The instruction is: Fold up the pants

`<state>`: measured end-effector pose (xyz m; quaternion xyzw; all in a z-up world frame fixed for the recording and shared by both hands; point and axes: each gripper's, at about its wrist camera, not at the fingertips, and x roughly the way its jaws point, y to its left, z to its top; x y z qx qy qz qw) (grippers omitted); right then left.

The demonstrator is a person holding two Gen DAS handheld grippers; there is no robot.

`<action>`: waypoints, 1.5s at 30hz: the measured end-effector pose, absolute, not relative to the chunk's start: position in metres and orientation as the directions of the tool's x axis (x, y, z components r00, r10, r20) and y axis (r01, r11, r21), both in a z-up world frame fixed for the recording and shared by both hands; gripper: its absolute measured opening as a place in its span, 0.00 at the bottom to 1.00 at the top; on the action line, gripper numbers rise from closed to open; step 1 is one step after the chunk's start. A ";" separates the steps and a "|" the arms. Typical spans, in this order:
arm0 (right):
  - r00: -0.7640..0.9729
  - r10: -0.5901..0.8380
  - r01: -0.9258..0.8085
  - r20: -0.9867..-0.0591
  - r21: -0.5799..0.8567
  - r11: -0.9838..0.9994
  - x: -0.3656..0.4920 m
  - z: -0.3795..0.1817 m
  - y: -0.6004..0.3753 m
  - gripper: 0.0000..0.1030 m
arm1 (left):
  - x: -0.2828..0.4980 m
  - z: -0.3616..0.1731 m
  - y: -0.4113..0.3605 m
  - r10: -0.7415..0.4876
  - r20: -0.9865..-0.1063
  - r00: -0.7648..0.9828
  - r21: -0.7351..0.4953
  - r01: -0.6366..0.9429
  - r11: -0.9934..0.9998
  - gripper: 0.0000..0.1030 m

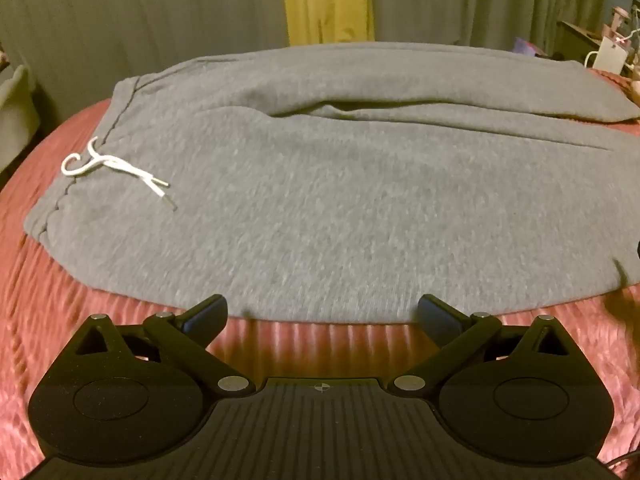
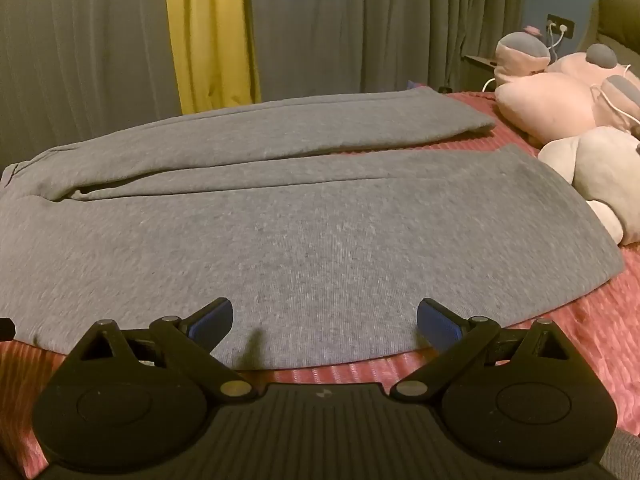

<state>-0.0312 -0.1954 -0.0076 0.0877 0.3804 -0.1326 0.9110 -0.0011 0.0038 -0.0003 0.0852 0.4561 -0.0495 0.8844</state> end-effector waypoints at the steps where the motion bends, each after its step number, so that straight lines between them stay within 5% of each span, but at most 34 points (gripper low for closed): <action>1: 0.678 -0.178 0.310 -0.713 0.057 0.949 -0.032 -0.009 -0.193 0.96 | -0.001 -0.001 0.004 -0.010 -0.816 0.578 0.106 0.166 0.980 1.00; 45: 0.676 -0.183 0.313 -0.714 0.053 0.948 -0.031 -0.010 -0.191 0.96 | -0.001 -0.006 0.003 -0.010 -0.826 0.563 0.101 0.166 0.981 1.00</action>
